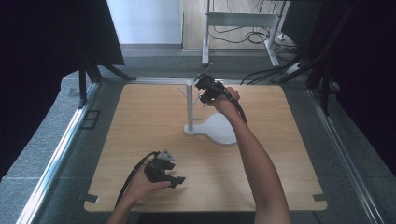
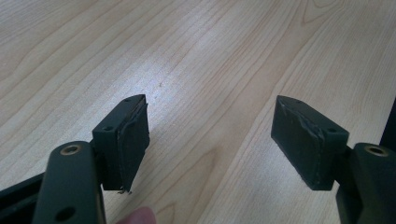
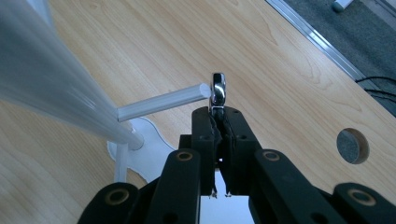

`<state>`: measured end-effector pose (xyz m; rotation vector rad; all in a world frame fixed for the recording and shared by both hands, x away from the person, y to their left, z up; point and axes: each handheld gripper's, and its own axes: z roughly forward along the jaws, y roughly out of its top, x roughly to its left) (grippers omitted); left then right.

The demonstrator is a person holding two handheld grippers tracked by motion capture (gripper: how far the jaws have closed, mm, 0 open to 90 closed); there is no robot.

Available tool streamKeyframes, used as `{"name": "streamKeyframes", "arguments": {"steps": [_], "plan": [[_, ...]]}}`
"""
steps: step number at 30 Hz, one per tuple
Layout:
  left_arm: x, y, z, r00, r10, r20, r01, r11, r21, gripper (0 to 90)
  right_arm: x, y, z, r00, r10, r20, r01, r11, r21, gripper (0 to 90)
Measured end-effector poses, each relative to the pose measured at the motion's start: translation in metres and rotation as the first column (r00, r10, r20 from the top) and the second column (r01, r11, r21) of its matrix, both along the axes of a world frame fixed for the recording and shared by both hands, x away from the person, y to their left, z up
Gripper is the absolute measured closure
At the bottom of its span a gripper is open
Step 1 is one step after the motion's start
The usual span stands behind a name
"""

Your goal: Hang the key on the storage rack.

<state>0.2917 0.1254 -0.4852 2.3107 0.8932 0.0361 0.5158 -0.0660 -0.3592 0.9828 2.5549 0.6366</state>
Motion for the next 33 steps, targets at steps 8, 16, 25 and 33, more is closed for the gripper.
{"name": "streamKeyframes", "arguments": {"steps": [8,16,25,33], "plan": [[0.0,-0.001,-0.001,1.0,0.005,-0.001,-0.005,1.0,-0.003,28.3,-0.002,0.0,-0.003,0.9999,-0.011,0.012,0.011,1.0,0.001,84.4],[0.0,-0.001,-0.001,1.0,0.002,-0.005,-0.002,1.0,0.002,28.3,-0.003,0.001,0.002,0.9997,-0.009,0.022,0.009,1.0,0.003,84.4],[-0.001,-0.003,-0.001,1.0,-0.002,-0.005,0.002,1.0,0.003,28.3,-0.009,0.003,0.004,0.9995,0.003,0.032,-0.003,1.0,0.0,84.4],[-0.001,-0.005,-0.002,0.9999,-0.014,-0.008,0.014,0.9998,0.014,28.3,-0.02,0.008,0.002,0.9991,0.027,0.033,-0.027,1.0,0.002,84.2]]}}
